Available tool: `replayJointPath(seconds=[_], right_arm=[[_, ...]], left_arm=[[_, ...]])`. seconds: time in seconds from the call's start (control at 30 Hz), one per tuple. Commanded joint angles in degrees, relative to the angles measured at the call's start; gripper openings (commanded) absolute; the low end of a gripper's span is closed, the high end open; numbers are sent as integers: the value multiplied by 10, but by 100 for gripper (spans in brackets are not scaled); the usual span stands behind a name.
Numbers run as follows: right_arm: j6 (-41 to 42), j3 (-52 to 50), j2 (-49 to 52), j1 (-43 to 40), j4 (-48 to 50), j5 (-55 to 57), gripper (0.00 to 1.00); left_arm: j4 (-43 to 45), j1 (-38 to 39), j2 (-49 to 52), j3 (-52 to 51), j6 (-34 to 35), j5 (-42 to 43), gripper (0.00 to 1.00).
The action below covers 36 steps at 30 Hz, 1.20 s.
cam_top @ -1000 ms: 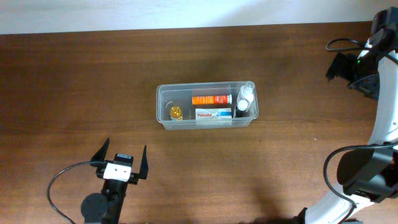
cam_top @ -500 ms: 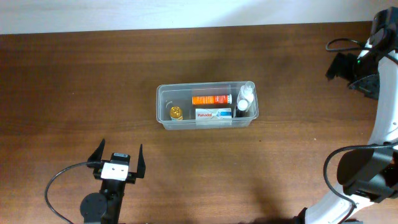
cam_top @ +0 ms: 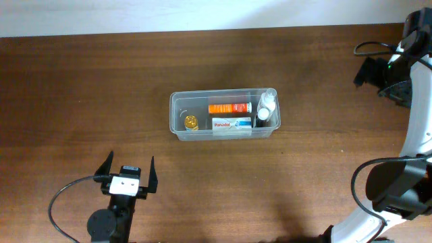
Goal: Pack container
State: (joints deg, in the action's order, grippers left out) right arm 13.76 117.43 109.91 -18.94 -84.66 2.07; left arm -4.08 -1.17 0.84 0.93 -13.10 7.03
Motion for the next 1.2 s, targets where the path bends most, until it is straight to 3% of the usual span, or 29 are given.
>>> replayJointPath(seconds=[0.0,0.63,0.83,1.03,1.17], right_arm=[[7,1,1,1,0,-1,98],[0,1,1,2,0,1,98],[3,1,-39,14,13,-2,98],[-7,-5,-120,78,136,1,98],[-67,-46,-196,139,241,1,98]], left_arm=[[0,-3,-5,-4,-3,-4,99],[0,-3,-5,-4,-3,-4,99],[0,-3,-5,-4,-3,-4,99],[0,-3,-5,-4,-3,-4,100],[0,-3,-5,-4,-3,-4,99]])
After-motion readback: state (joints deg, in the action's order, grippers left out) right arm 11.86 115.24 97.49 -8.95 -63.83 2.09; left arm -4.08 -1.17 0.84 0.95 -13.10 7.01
